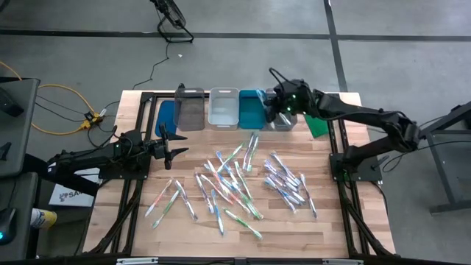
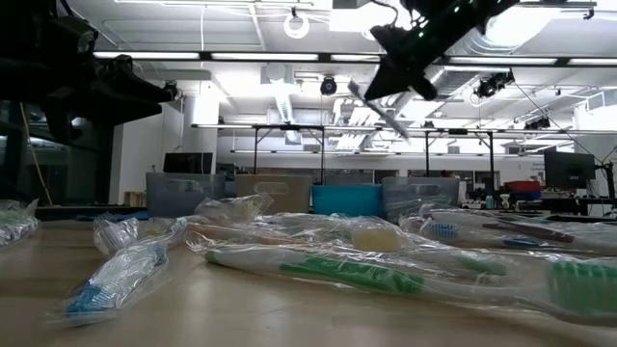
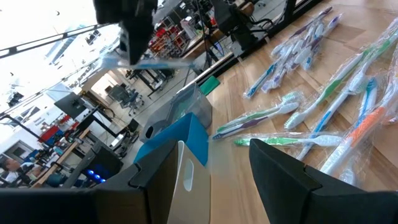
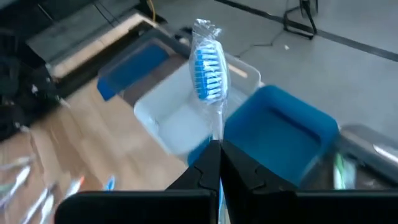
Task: Pick & Place Toothbrushes
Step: Put the blue toothbrush into the blue bin
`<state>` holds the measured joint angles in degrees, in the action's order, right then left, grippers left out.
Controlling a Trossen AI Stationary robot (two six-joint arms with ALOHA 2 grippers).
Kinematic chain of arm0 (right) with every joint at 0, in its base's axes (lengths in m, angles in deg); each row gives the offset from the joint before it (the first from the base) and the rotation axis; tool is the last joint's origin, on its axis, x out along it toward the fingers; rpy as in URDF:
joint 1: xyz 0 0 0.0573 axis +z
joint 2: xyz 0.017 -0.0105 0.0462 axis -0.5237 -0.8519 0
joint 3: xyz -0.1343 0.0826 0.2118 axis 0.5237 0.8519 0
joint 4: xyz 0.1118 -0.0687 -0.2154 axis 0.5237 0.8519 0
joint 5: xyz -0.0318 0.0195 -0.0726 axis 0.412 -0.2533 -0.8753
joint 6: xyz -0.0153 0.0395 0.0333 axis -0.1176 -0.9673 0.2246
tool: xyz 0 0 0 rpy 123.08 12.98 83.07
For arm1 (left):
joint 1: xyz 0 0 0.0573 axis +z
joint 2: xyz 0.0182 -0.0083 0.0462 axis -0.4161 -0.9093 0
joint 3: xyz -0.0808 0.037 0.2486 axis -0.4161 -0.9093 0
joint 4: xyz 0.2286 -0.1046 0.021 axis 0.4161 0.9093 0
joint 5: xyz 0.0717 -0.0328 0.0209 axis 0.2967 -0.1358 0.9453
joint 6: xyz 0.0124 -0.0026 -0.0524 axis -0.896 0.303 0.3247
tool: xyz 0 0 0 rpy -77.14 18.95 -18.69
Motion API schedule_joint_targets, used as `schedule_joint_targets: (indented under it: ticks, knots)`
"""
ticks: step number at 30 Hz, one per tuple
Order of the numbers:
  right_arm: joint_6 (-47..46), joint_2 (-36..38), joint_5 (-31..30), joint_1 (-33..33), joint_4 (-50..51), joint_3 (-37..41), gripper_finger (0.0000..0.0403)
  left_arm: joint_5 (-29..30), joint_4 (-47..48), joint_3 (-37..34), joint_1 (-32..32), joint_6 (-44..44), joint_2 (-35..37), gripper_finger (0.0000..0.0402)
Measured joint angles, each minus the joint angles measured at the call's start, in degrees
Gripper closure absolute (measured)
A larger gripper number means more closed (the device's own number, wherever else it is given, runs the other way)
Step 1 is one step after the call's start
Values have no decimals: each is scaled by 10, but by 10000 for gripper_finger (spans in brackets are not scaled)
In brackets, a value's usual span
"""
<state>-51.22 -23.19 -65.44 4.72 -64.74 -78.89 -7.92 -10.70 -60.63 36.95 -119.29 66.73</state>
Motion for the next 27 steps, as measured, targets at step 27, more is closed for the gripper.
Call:
schedule_joint_targets:
  ticks: [27]
  knots:
    - [7, -224, 84, -117, -242, 0, 401, 0, 0, 0, 0, 0, 0, 208]
